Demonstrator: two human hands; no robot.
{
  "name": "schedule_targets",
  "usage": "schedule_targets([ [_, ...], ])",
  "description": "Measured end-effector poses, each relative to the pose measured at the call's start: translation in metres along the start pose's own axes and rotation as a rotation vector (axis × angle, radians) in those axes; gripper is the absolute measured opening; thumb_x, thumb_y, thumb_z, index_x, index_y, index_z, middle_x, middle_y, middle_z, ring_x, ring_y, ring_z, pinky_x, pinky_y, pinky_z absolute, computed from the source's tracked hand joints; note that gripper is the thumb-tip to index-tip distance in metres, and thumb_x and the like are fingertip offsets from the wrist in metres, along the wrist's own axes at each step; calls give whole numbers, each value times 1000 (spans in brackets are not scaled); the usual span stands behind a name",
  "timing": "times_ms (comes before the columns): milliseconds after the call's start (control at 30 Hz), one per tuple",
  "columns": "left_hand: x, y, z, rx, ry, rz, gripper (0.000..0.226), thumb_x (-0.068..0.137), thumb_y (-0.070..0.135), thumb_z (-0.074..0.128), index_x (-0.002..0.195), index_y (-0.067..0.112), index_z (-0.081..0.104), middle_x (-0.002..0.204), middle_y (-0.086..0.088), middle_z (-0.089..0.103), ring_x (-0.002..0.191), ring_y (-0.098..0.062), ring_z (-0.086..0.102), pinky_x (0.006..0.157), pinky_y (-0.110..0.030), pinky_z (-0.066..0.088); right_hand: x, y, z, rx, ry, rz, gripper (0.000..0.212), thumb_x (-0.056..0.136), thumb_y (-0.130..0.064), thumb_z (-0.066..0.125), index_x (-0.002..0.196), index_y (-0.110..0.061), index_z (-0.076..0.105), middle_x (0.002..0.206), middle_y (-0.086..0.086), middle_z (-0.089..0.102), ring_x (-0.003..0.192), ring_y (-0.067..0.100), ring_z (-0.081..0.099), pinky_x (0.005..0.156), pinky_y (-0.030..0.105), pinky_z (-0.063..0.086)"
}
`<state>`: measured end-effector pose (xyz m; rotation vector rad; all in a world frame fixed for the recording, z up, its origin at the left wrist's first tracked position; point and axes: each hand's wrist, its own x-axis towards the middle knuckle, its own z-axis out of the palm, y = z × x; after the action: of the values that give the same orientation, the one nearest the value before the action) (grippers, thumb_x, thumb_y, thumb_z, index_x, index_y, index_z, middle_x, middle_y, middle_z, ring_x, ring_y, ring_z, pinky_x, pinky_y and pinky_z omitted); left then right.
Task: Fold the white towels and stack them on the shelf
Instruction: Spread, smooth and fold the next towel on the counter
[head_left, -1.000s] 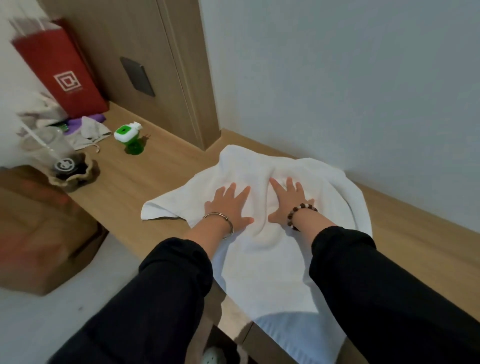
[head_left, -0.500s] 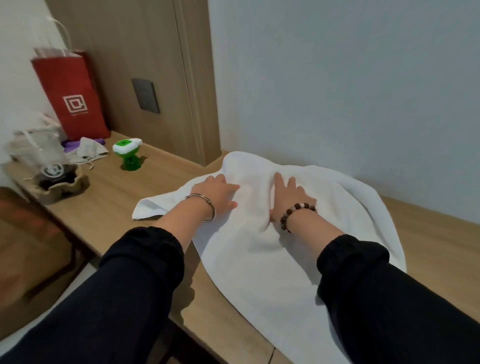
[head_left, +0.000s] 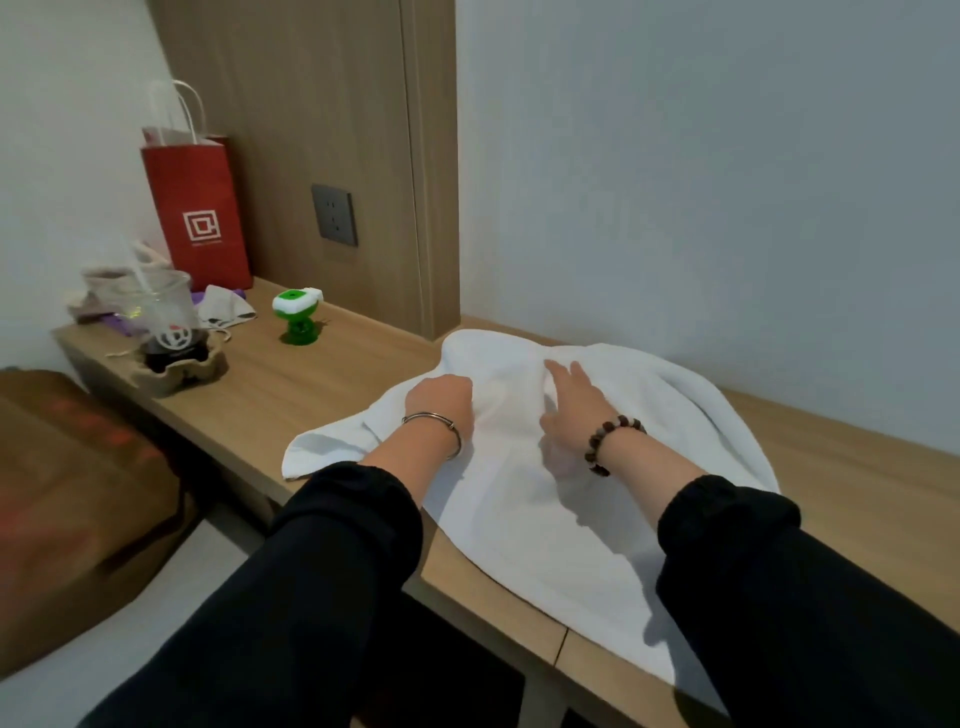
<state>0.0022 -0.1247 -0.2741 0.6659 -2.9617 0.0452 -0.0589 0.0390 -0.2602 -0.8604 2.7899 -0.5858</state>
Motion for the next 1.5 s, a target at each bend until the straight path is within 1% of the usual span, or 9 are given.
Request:
schedule_targets([
  [133, -32, -3, 0, -33, 42, -8, 15, 88, 18, 52, 99, 15, 62, 103, -7, 64, 96, -30, 60, 68, -31, 40, -42, -4, 16, -210, -177, -117, 73, 83, -63, 54, 144, -29, 31, 157, 11, 6, 138, 35, 27, 109, 49, 29],
  [267, -77, -11, -3, -92, 49, 27, 17, 91, 28, 55, 96, 14, 63, 98, -7, 64, 86, -27, 57, 69, -31, 41, -82, -5, 34, -296, -372, -81, 112, 64, -79, 61, 151, -33, 7, 159, 7, -7, 146, 28, 3, 115, 52, 18],
  [467, -124, -44, -11, -208, -103, 199, 25, 86, 38, 55, 69, 20, 54, 77, 0, 55, 83, -25, 53, 77, -33, 43, -112, -9, 28, -109, -239, -63, 82, 74, -48, 72, 142, -22, 34, 141, 1, 43, 121, 23, 46, 93, 34, 40],
  [600, -146, -36, -1, -38, -183, 304, 58, 86, 57, 52, 130, 20, 52, 130, -4, 53, 120, -27, 48, 103, -39, 36, -122, -9, 27, -64, -158, -67, 42, 80, -29, 68, 116, -21, 49, 113, 1, 49, 97, 22, 48, 78, 31, 40],
  [867, -175, -48, 9, -60, 54, 122, 98, 76, 70, 56, 151, 31, 6, 160, -2, 2, 146, -26, 1, 113, -57, 11, -142, 2, 29, 81, 154, -46, 4, 94, -13, 46, 91, -12, 43, 92, 6, 49, 83, 25, 48, 70, 29, 36],
  [967, -180, -55, 14, -360, 55, 9, 110, 66, 65, 70, 149, 34, 6, 158, -2, 9, 145, -27, 11, 112, -59, 21, -142, 1, 20, 315, 290, 83, 5, 96, -16, 42, 94, -11, 41, 82, 2, 46, 75, 22, 46, 56, 29, 32],
  [1100, -177, -57, 12, -559, 157, 82, 88, 63, 51, 75, 137, 34, 32, 136, 2, 45, 123, -25, 46, 99, -45, 44, -132, -4, -1, 528, 383, 188, 8, 94, -17, 41, 90, -10, 39, 77, 4, 44, 77, 24, 44, 57, 30, 30],
  [1233, -167, -63, 7, -277, -37, 16, 95, 65, 49, 78, 143, 19, 32, 139, -7, 46, 128, -29, 42, 104, -41, 38, -124, -10, -21, 744, 501, 254, 25, 94, -16, 45, 111, 1, 50, 95, 15, 53, 89, 29, 54, 70, 30, 35],
  [1500, -153, -62, -25, -41, -3, 217, 17, 81, 19, 56, 96, 20, 63, 100, -2, 64, 95, -26, 60, 71, -30, 44, -108, -27, -63, 1088, 782, 378, 27, 96, -12, 39, 121, -3, 43, 119, 17, 55, 107, 29, 55, 77, 27, 34],
])
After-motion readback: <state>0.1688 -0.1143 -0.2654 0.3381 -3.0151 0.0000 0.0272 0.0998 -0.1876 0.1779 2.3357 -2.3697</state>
